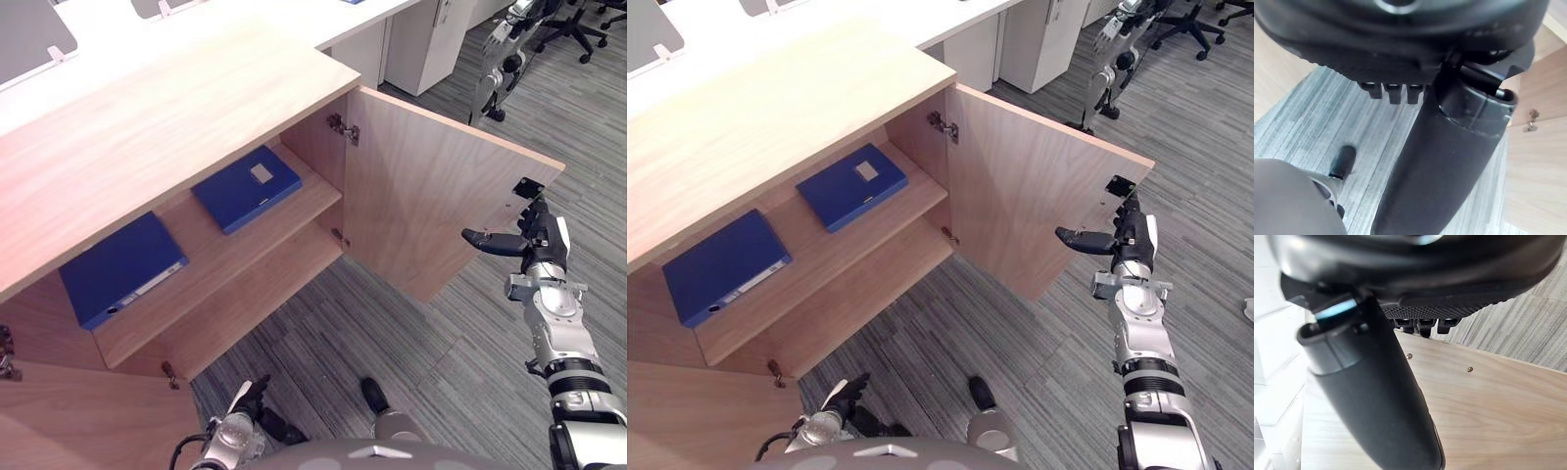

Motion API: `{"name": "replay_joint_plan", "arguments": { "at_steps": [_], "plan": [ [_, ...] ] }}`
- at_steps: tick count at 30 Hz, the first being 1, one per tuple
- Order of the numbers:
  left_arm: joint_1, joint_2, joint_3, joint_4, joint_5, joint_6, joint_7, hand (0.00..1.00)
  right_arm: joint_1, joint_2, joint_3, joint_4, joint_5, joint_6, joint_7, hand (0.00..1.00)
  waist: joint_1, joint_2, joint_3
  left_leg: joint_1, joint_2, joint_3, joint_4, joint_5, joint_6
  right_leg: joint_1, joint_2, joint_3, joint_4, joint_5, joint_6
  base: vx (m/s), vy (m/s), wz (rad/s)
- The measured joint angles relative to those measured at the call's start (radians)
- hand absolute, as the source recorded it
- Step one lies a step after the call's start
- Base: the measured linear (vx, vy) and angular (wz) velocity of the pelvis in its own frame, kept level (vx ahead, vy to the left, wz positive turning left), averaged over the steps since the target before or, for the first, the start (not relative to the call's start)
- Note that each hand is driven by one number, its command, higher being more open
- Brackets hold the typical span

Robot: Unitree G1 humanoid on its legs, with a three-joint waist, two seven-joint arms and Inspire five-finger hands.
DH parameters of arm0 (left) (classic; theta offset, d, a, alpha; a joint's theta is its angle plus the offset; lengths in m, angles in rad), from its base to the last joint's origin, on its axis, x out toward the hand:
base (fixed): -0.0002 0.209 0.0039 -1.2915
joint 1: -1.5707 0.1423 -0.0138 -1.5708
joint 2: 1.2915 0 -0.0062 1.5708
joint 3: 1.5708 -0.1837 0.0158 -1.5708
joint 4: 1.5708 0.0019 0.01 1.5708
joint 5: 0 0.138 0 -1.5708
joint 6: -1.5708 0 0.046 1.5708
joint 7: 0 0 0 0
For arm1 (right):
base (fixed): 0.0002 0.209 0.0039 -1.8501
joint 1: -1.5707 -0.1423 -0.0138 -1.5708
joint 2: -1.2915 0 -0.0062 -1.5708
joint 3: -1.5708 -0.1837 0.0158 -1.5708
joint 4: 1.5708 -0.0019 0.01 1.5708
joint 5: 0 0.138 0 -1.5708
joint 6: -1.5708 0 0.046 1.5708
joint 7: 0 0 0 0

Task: Walk over to the cabinet, pick up the folder, carry it to the office cabinet, place the folder inside the office cabinet, then close the office cabinet door

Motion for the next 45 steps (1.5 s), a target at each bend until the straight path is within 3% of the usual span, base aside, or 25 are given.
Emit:
{"name": "replay_joint_plan", "arguments": {
  "at_steps": [8,13,21,33,40,45],
  "plan": [
    [0.003,-0.002,0.041,0.000,0.009,0.002,0.004,1.00,0.128,0.167,-0.061,-0.216,0.010,0.001,-0.032,1.00,0.003,-0.005,0.001,0.000,0.007,-0.036,0.000,0.003,-0.003,0.012,0.008,-0.009,-0.022,0.017,-0.006,0.01,-0.002,-0.01],
    [-0.006,-0.002,0.042,-0.001,0.020,0.010,0.020,1.00,0.271,0.303,-0.052,-0.387,0.062,-0.002,-0.016,1.00,-0.001,-0.027,-0.010,0.008,0.021,-0.021,0.000,0.002,-0.009,0.010,0.024,0.007,-0.017,0.022,-0.011,0.04,-0.001,-0.11],
    [-0.018,-0.042,0.041,-0.002,0.036,0.010,0.024,1.00,0.532,0.459,0.102,-0.632,0.124,-0.016,0.073,1.00,-0.009,-0.047,-0.020,0.034,0.035,0.036,-0.002,-0.007,-0.028,0.008,0.043,0.068,-0.005,0.032,-0.009,0.02,-0.008,-0.22],
    [0.022,-0.029,0.039,-0.001,0.039,0.012,0.038,1.00,0.736,0.474,0.340,-0.719,0.194,-0.024,0.171,1.00,-0.006,-0.112,-0.037,0.053,0.032,0.053,-0.006,-0.006,-0.032,0.009,0.046,0.088,0.021,0.025,-0.002,0.04,-0.010,-0.05],
    [0.039,-0.019,0.039,-0.004,0.060,0.011,0.042,1.00,0.747,0.431,0.442,-0.714,0.148,-0.023,0.183,1.00,0.000,-0.125,-0.042,0.053,0.025,0.015,-0.007,0.002,-0.025,0.010,0.036,0.054,0.057,0.000,0.004,0.05,-0.008,0.16],
    [0.043,-0.015,0.039,-0.026,0.073,0.011,0.058,1.00,0.712,0.420,0.522,-0.690,0.098,-0.020,0.188,1.00,0.047,-0.142,-0.053,0.031,0.020,-0.046,-0.008,0.018,-0.015,0.010,0.020,-0.007,0.072,-0.018,-0.005,0.04,0.002,0.34]
  ]
}}
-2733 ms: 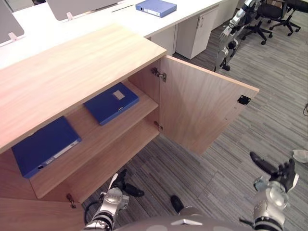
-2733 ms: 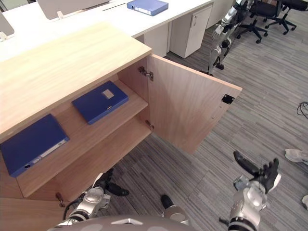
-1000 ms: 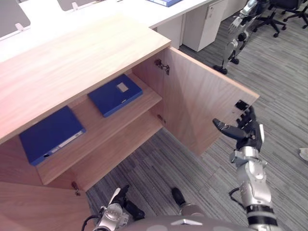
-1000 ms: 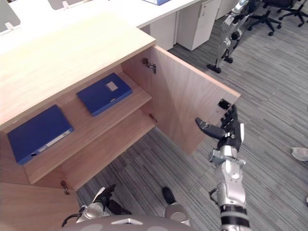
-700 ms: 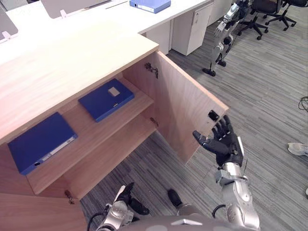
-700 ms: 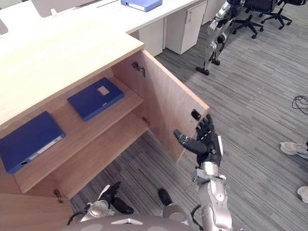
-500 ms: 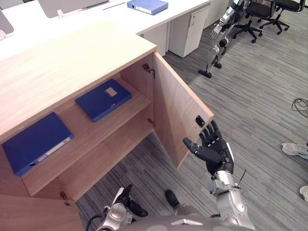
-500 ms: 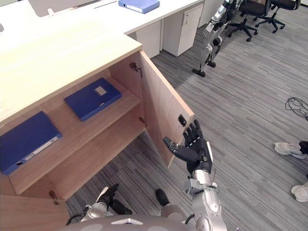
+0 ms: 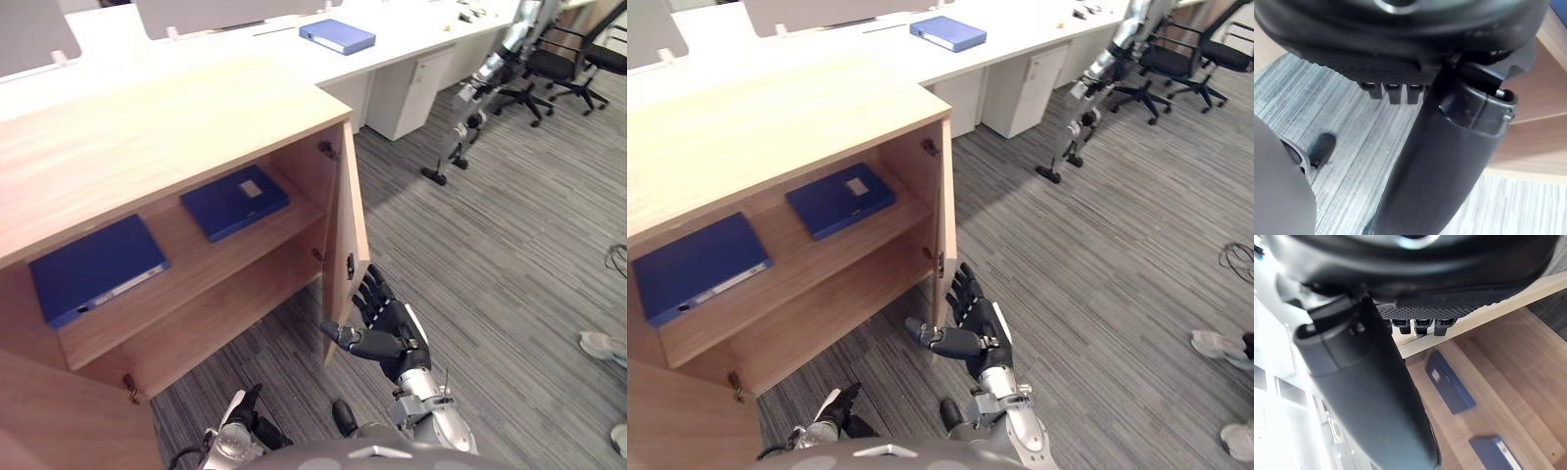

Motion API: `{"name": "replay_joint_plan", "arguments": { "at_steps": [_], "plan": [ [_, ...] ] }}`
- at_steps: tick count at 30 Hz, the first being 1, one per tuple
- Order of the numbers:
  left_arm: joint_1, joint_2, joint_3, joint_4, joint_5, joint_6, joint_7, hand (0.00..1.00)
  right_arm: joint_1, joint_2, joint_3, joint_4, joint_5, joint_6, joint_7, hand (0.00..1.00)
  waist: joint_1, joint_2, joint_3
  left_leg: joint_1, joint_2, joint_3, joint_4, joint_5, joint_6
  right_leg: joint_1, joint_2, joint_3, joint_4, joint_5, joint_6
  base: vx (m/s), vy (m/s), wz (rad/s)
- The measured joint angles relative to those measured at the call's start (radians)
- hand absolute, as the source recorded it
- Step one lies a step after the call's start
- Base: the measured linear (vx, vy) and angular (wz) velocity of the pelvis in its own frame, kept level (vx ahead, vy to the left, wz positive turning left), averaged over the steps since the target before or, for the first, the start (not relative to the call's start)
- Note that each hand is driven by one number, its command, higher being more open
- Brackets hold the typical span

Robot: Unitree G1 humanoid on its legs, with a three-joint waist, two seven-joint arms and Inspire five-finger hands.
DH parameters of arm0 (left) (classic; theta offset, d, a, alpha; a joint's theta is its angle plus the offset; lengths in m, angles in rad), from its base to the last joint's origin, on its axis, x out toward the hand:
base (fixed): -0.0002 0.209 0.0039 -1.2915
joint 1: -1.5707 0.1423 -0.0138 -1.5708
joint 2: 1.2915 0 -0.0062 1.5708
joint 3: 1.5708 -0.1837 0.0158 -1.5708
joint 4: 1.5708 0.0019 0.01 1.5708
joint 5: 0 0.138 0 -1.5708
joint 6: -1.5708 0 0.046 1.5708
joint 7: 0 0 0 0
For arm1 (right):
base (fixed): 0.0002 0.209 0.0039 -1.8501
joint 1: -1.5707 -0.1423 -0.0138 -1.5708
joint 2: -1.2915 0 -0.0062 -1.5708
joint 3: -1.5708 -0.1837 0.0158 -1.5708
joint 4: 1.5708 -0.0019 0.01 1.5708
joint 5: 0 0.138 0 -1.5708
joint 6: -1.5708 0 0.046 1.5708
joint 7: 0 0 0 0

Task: Walk over to the cabinet, pick up the folder, carry it to the office cabinet, place the folder inside the office cabinet, then close the office cabinet door

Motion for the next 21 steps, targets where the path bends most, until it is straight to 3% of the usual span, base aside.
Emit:
{"name": "replay_joint_plan", "arguments": {
  "at_steps": [6,11,16,18,21],
  "plan": [
    [0.007,0.010,0.000,-0.022,0.003,0.000,0.005,1.00,-0.140,-0.006,0.036,0.025,-0.060,0.000,-0.003,1.00,0.022,-0.019,-0.014,-0.026,-0.008,-0.060,-0.001,0.013,0.015,0.000,-0.019,-0.058,0.010,-0.014,-0.001,0.04,0.017,0.33],
    [-0.005,0.015,0.002,-0.024,0.003,0.000,0.015,1.00,-0.289,-0.012,-0.007,0.136,-0.062,-0.003,-0.036,1.00,0.062,-0.018,-0.011,-0.045,-0.026,-0.125,-0.001,0.016,0.023,0.030,-0.038,-0.129,-0.014,-0.024,-0.004,0.05,0.031,0.43],
    [-0.025,0.020,0.002,-0.024,0.002,0.000,0.018,1.00,-0.413,-0.032,-0.114,0.265,-0.058,-0.003,-0.065,1.00,0.085,-0.002,0.002,-0.075,-0.037,-0.173,0.000,0.015,0.034,0.033,-0.055,-0.178,-0.029,-0.031,-0.019,0.06,0.034,0.30],
    [-0.034,0.020,0.002,-0.024,-0.005,0.000,0.016,1.00,-0.475,-0.063,-0.147,0.339,-0.058,-0.002,-0.083,1.00,0.109,0.015,0.017,-0.080,-0.038,-0.189,0.000,0.016,0.040,0.037,-0.058,-0.192,-0.031,-0.034,-0.023,0.11,0.036,0.22],
    [-0.034,0.031,0.010,-0.025,-0.010,0.002,0.016,1.00,-0.504,-0.071,-0.195,0.391,-0.056,-0.004,-0.099,1.00,0.108,0.031,0.028,-0.093,-0.034,-0.220,0.000,0.017,0.040,0.041,-0.056,-0.225,-0.035,-0.036,-0.017,0.10,0.009,0.28]
  ]
}}
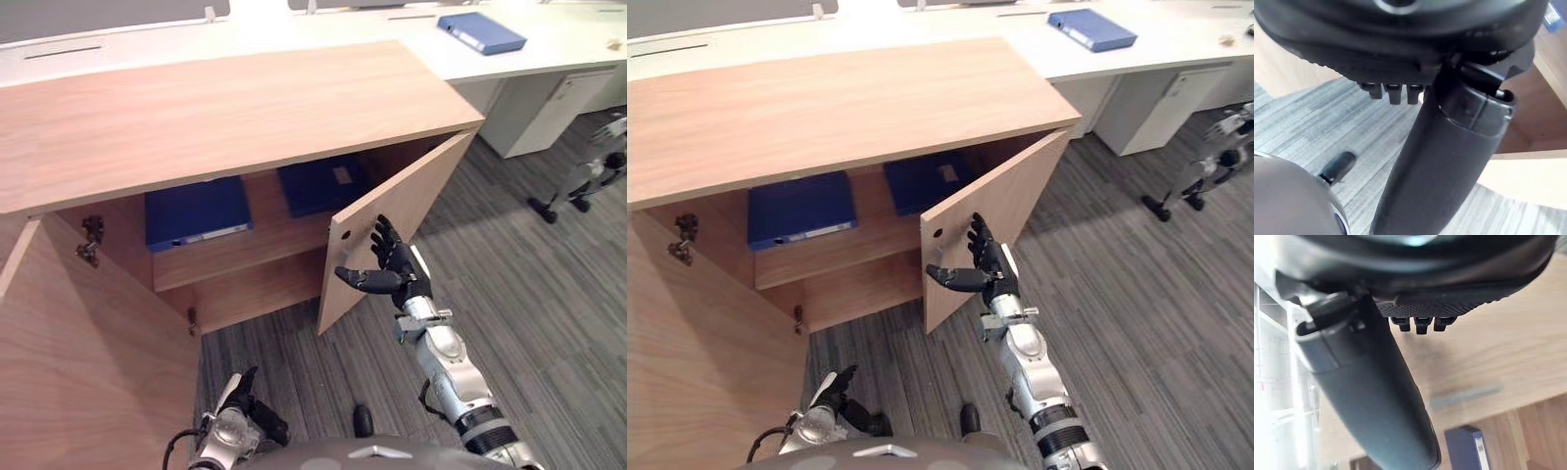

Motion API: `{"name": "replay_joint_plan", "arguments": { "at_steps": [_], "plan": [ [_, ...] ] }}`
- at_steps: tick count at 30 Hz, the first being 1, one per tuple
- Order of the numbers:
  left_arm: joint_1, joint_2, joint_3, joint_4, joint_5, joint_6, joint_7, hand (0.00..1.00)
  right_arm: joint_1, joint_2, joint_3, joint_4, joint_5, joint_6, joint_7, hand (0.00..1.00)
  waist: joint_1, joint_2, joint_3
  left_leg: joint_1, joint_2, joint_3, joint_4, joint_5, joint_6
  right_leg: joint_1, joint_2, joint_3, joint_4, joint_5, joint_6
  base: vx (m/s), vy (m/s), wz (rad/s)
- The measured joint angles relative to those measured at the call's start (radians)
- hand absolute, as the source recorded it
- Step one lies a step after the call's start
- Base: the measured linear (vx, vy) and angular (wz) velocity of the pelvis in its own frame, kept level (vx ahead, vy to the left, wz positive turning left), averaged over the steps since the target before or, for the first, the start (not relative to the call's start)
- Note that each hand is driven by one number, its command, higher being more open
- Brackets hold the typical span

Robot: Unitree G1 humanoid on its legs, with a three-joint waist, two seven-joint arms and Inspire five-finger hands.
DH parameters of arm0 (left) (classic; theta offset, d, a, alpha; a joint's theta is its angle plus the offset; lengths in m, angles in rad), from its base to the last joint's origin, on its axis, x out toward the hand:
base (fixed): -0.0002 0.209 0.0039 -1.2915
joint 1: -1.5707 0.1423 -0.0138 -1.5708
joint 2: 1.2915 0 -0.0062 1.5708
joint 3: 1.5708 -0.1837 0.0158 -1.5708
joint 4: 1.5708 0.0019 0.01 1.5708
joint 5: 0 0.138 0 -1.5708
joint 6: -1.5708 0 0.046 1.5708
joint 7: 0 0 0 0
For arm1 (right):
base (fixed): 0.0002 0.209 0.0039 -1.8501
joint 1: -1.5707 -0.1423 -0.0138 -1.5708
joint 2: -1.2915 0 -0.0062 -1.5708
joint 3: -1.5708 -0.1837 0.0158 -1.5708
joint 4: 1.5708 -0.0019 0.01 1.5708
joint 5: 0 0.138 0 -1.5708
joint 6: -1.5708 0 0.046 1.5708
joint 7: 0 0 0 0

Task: Walk over to the cabinet, pick up the folder, carry it to the office cabinet, place the folder inside the office cabinet, then close the office cabinet door

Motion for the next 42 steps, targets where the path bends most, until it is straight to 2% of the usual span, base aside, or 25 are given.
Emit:
{"name": "replay_joint_plan", "arguments": {
  "at_steps": [3,7,12,18,25,30,37,42],
  "plan": [
    [-0.007,0.003,-0.002,0.000,-0.011,-0.001,-0.009,1.00,-0.072,-0.042,-0.015,0.098,0.000,0.012,-0.010,1.00,0.005,0.008,0.017,0.001,0.007,-0.035,0.000,0.002,-0.004,0.026,0.004,-0.036,-0.014,0.000,0.000,0.06,-0.007,0.32],
    [-0.011,0.003,-0.002,-0.001,-0.029,-0.001,-0.016,1.00,-0.115,-0.051,-0.013,0.140,-0.001,0.013,-0.009,1.00,0.006,0.017,0.028,-0.007,0.011,-0.057,0.000,0.006,-0.009,0.029,0.007,-0.058,-0.014,0.000,0.000,0.01,-0.005,0.18],
    [-0.011,0.003,-0.003,0.000,-0.037,-0.001,-0.018,1.00,-0.130,-0.052,-0.014,0.193,-0.001,0.018,-0.003,1.00,0.006,0.020,0.030,-0.012,0.010,-0.069,0.000,0.013,-0.009,0.030,0.006,-0.070,-0.012,-0.006,0.000,-0.03,-0.001,0.09],
    [-0.020,0.003,-0.004,0.000,-0.037,-0.001,-0.018,1.00,-0.128,-0.054,-0.016,0.280,-0.017,0.034,0.003,1.00,0.004,0.027,0.051,-0.016,0.009,-0.109,-0.001,0.019,-0.014,0.036,0.002,-0.108,0.011,-0.039,0.001,-0.04,-0.004,0.19],
    [-0.028,0.000,-0.008,0.001,-0.037,0.008,-0.017,1.00,-0.019,0.019,-0.060,0.318,-0.094,0.035,0.000,1.00,0.001,0.026,0.056,-0.009,0.007,-0.112,0.000,0.012,-0.015,0.060,0.001,-0.117,-0.015,-0.037,0.001,0.05,-0.004,0.05],
    [-0.030,-0.023,-0.010,0.001,-0.037,0.017,-0.016,1.00,0.071,0.077,-0.094,0.429,-0.204,0.045,-0.014,1.00,-0.002,0.027,0.057,0.018,0.011,-0.111,0.000,0.011,-0.017,0.089,0.006,-0.119,-0.016,-0.037,0.001,0.04,-0.010,0.01],
    [-0.037,-0.027,-0.010,0.002,-0.037,0.017,-0.016,1.00,0.123,0.104,-0.131,0.644,-0.249,0.059,-0.025,1.00,-0.006,0.030,0.059,0.026,0.013,-0.112,-0.001,0.010,-0.018,0.092,0.006,-0.119,-0.011,-0.040,-0.003,-0.05,-0.001,-0.02],
    [-0.029,-0.026,-0.010,0.003,-0.038,0.020,-0.015,1.00,0.156,0.107,-0.157,0.684,-0.276,0.079,-0.037,1.00,-0.008,0.029,0.059,0.033,0.011,-0.106,-0.001,0.007,-0.022,0.092,0.003,-0.113,-0.006,-0.050,-0.003,-0.07,0.005,-0.03]
  ]
}}
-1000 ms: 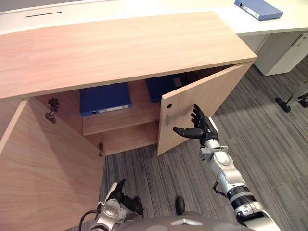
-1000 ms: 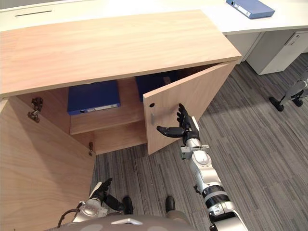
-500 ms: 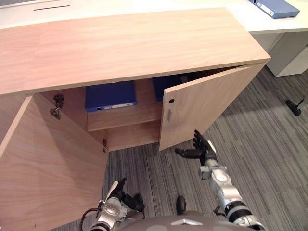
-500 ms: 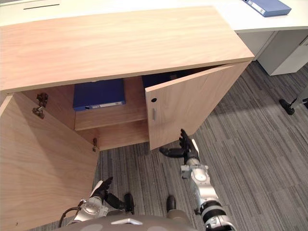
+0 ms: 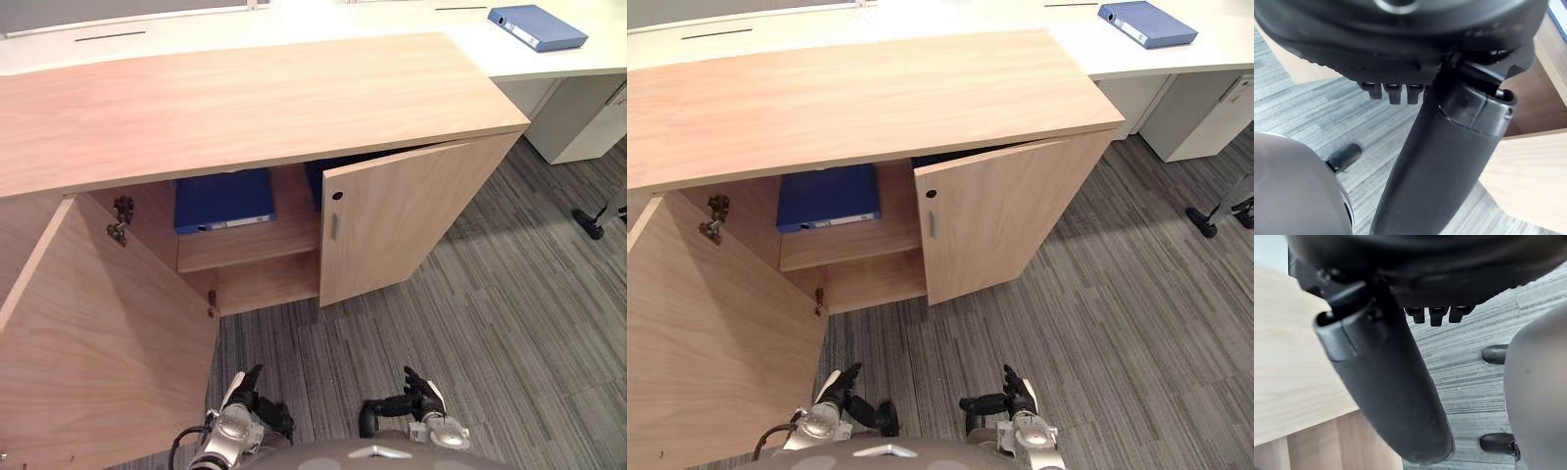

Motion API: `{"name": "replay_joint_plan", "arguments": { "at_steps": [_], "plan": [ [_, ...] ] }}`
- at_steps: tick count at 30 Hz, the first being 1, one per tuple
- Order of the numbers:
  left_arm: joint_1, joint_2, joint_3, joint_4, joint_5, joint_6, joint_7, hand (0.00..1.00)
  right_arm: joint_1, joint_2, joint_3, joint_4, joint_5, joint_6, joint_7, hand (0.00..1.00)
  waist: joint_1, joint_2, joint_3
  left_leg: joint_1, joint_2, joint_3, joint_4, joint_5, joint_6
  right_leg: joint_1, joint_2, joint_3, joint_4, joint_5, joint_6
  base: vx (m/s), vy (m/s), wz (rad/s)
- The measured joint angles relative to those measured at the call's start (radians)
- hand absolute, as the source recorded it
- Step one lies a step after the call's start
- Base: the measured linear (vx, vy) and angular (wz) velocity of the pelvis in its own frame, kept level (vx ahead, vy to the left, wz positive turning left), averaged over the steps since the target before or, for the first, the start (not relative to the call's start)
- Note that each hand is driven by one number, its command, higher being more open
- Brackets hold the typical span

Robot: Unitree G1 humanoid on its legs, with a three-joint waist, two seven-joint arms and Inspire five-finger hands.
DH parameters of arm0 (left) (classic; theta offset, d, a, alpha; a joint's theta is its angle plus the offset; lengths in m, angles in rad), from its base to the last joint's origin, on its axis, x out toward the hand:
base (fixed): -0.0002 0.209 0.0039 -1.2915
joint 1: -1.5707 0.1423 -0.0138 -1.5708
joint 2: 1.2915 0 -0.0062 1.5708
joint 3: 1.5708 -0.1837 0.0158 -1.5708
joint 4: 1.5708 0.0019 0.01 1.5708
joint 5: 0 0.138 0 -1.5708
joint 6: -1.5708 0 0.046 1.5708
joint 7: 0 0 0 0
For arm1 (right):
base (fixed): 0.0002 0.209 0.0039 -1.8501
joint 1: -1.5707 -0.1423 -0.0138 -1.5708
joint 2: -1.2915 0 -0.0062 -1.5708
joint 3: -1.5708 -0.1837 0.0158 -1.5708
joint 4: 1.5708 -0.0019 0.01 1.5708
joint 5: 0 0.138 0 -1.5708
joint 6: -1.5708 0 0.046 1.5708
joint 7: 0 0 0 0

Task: Walk over to the cabinet, pick up the folder, carry it to the office cabinet, place the folder inside the office cabinet, then close the office cabinet door

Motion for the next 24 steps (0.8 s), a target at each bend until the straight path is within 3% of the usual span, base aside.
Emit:
{"name": "replay_joint_plan", "arguments": {
  "at_steps": [15,20,24],
  "plan": [
    [-0.007,0.000,0.009,0.029,-0.037,0.002,0.008,1.00,-0.037,0.036,-0.091,0.064,0.001,0.008,-0.016,1.00,-0.003,-0.012,-0.007,0.038,0.000,0.075,0.002,-0.024,-0.004,0.007,0.004,0.062,-0.007,0.006,0.009,0.04,-0.005,-0.14],
    [-0.019,-0.002,0.012,0.037,-0.067,0.001,0.018,1.00,-0.081,0.027,-0.092,0.079,0.001,0.010,-0.022,1.00,-0.006,-0.002,0.024,0.021,0.019,0.086,0.006,-0.019,0.003,-0.073,0.024,0.080,0.099,0.007,0.007,-0.08,-0.009,-0.12],
    [-0.016,0.004,0.077,0.036,-0.077,-0.006,0.016,1.00,-0.074,0.023,-0.092,0.078,0.002,0.012,-0.025,1.00,-0.002,-0.013,0.042,-0.014,-0.002,0.026,0.001,-0.003,0.010,-0.083,-0.013,0.036,0.114,-0.025,0.005,-0.12,0.020,0.38]
  ]
}}
